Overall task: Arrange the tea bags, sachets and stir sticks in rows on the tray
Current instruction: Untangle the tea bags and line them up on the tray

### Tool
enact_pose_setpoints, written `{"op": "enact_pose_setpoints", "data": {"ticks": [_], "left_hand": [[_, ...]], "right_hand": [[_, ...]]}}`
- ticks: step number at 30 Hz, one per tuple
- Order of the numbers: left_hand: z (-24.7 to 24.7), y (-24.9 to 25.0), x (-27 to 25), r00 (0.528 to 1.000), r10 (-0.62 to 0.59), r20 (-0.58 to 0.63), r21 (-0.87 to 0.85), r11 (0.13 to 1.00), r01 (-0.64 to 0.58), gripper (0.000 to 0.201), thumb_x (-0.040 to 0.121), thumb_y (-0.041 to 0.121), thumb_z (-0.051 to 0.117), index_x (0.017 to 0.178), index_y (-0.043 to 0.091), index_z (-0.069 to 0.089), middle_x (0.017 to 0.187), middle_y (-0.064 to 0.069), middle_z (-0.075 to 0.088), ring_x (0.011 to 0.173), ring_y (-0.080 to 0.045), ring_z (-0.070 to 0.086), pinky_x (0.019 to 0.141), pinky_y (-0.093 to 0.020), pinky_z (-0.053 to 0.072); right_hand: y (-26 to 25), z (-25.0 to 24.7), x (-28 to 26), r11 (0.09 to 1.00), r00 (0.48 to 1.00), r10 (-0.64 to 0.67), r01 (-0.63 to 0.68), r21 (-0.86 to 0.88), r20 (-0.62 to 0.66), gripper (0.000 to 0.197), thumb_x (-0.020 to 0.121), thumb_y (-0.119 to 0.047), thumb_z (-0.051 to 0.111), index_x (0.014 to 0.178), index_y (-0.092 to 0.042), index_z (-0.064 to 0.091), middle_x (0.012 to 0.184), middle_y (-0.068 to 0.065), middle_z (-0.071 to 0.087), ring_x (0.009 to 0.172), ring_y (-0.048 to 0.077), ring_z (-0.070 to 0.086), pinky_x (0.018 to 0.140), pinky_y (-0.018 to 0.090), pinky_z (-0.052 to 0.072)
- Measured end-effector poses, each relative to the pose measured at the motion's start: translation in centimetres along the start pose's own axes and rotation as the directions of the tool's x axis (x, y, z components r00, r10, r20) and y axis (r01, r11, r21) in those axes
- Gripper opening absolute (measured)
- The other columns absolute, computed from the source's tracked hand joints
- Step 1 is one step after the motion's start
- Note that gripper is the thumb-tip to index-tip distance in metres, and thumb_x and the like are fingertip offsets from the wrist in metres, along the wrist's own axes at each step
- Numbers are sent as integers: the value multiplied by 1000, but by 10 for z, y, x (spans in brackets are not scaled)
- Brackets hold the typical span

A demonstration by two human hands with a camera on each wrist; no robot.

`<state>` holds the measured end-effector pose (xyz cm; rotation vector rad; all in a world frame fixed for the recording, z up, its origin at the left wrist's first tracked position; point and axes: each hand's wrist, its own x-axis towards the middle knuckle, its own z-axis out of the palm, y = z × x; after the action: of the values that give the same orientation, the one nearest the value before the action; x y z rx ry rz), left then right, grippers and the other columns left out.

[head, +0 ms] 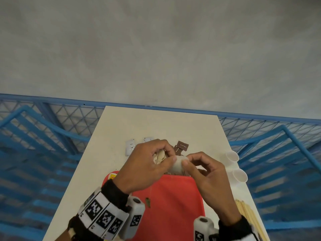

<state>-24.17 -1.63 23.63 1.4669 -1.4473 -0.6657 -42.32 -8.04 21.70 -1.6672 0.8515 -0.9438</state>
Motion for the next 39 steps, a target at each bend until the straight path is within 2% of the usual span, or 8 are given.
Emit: {"op": "enact_pose_setpoints", "data": {"ticks": [7,12,15,21,27,32,35,39], "left_hand": [[-6,3,-10,998,-39,-47,-116,993,34,10,87,27,69,96,29,68,93,6,68,97,-18,64,87,-26,50],[-14,11,-10,992,-128,-1,-276,953,123,26,88,6,72,105,16,55,108,-5,64,53,3,55,48,-12,43],[-16,14,-9,987,-155,36,-253,954,159,34,83,24,74,115,21,61,104,3,67,47,6,54,45,-11,42],[-10,14,-7,989,-147,12,-228,963,145,9,91,13,68,91,4,70,77,10,63,46,6,51,46,-7,39],[-20,16,-10,982,-175,68,-280,942,188,9,92,20,66,91,11,68,74,3,61,41,-13,42,40,-22,38],[-40,12,-10,983,-185,7,-312,933,178,11,92,19,63,92,9,65,56,9,57,40,-12,40,38,-22,37],[-55,-2,-18,965,-254,-66,-344,914,216,10,90,27,64,88,17,65,51,4,50,40,-19,36,38,-23,34],[-66,-19,-34,940,-325,-102,-359,893,270,12,89,29,64,88,18,65,52,-2,45,42,-19,33,38,-22,34]], "right_hand": [[-9,9,1,996,998,-57,58,68,-17,10,81,-26,72,81,-16,73,77,2,70,69,16,63,65,31,50],[-7,12,3,997,997,-68,67,40,23,8,82,-29,71,80,-21,72,78,3,69,71,21,62,65,43,50],[-9,11,4,995,995,-93,92,27,43,8,83,-26,70,81,-18,71,77,3,68,69,16,62,65,41,49],[-8,13,3,995,995,-87,85,48,45,7,83,-28,73,83,-21,71,78,3,69,70,18,64,67,46,52],[-2,9,9,994,919,15,28,-105,394,55,82,-30,78,132,-40,55,102,-23,62,78,12,56,71,21,49],[7,28,9,926,869,-106,263,-271,483,11,95,-29,63,92,-22,71,86,-6,66,74,14,57,65,23,42],[12,22,6,949,873,-68,206,-239,483,14,95,-30,63,85,-25,73,77,-14,65,71,7,57,66,15,38],[17,22,1,981,846,57,51,-186,531,12,92,-30,66,87,-25,76,76,-2,69,65,5,58,63,26,49]]}}
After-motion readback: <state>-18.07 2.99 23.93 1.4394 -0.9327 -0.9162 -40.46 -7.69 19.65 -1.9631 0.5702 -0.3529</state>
